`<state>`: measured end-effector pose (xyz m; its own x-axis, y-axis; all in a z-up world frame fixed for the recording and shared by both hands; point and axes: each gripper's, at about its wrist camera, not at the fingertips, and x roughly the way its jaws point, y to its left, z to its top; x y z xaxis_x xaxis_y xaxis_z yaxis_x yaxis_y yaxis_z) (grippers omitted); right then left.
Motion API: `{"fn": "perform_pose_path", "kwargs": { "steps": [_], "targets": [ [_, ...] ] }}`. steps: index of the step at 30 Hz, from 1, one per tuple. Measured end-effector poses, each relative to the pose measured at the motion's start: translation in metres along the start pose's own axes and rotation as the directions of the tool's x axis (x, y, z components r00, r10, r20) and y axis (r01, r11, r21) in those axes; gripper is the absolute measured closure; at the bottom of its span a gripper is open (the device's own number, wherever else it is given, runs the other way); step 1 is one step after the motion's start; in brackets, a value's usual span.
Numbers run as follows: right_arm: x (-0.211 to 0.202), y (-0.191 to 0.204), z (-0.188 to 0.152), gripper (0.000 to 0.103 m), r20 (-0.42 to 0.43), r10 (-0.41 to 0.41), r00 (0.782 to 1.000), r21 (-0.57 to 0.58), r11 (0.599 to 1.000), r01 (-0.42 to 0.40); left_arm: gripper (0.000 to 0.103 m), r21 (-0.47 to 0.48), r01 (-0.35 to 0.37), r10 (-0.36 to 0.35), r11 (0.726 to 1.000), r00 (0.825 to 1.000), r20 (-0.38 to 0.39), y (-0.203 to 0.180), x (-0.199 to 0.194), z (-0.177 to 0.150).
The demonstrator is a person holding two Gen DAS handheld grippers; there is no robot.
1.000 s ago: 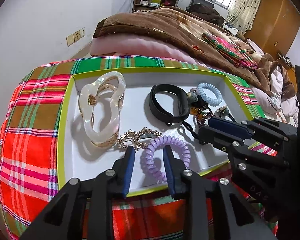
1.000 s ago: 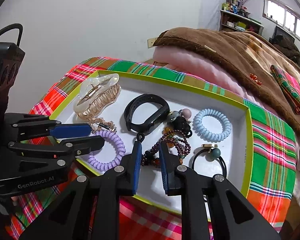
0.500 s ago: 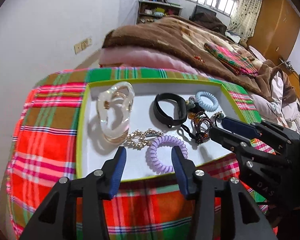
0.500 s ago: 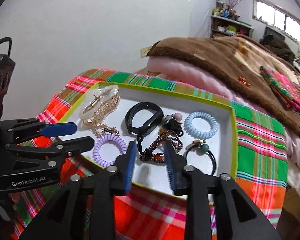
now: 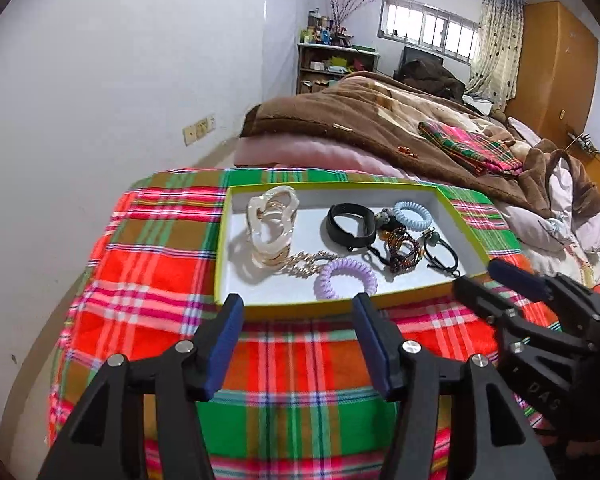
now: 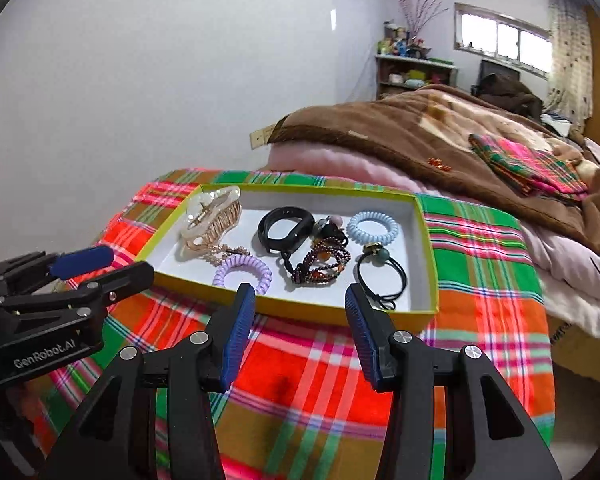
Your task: Organize jewelry
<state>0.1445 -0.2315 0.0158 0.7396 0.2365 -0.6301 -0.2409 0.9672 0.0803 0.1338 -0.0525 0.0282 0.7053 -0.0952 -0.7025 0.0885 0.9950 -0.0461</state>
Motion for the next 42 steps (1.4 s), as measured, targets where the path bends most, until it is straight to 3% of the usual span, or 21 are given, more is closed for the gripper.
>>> {"fn": "perform_pose_path", "kwargs": {
  "steps": [12,42],
  "targets": [
    [-0.037,0.018,-0.024,0.055,0.052,-0.056,0.997,0.0,0.998,0.057,0.044,0.023,-0.099,0.095,0.995,0.988,0.122,-0.002,-0.039,-0.027],
    [-0.054,0.029,-0.033,0.055,0.079,-0.056,0.995,0.008,0.998,0.056,0.044,-0.008,-0.098,0.098,0.995,0.985,0.141,-0.006,-0.059,-0.04]
  ]
}}
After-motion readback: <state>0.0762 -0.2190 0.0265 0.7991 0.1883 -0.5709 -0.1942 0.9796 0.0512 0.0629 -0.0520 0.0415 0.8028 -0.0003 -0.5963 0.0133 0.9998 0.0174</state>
